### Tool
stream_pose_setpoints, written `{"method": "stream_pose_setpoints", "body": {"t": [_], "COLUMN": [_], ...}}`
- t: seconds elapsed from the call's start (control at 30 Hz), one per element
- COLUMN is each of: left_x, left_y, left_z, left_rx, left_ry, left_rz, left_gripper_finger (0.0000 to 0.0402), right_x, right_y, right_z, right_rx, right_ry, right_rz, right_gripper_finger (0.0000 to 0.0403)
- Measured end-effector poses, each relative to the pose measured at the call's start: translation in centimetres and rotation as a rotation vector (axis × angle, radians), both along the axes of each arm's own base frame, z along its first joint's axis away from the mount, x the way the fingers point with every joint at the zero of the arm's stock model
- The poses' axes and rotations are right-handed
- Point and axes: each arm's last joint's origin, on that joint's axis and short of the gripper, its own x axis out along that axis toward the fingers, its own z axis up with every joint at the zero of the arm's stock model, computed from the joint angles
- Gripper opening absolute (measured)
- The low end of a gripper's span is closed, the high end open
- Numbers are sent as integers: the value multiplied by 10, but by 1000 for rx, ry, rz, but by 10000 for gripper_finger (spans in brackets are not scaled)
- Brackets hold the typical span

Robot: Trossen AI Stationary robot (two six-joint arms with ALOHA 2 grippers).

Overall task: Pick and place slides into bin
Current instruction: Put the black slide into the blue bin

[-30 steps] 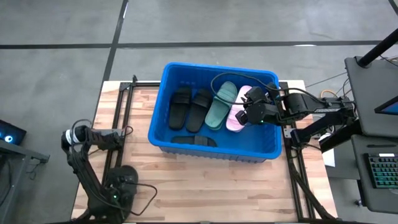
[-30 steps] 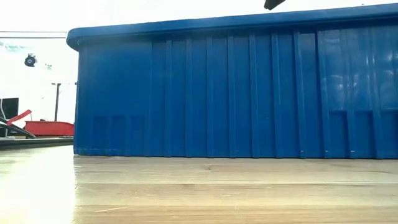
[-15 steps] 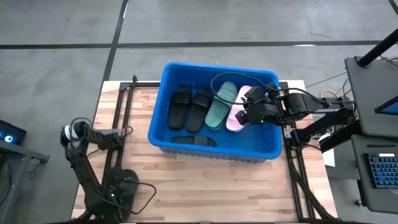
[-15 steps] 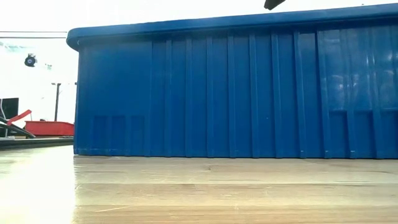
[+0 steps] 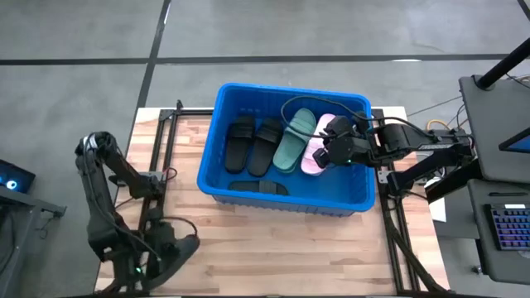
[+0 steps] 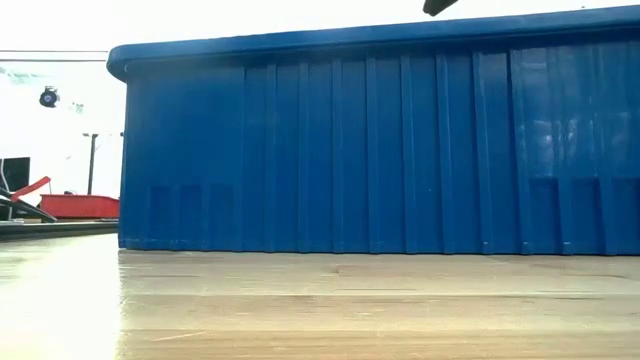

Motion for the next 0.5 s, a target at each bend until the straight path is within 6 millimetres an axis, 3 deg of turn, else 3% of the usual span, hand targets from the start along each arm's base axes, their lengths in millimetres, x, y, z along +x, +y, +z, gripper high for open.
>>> {"method": "stream_pose_setpoints", "body": {"t": [0.1, 0.27, 0.5], "left_x": [-1, 4, 22], "left_y": [12, 25, 51], "left_z": [18, 44, 82], "left_rx": [-9, 90, 245], "left_ry": [-139, -532, -738], "left_rz": [-15, -56, -165], "left_gripper_finger": [1, 0, 0], "right_x": [2, 14, 38], "right_y": [1, 4, 18], "right_z": [0, 9, 41], "right_rx": [41, 86, 100], "right_ry": [-30, -165, -412], "right_rz": [5, 72, 565], "right_gripper_finger": [66, 66, 66]}}
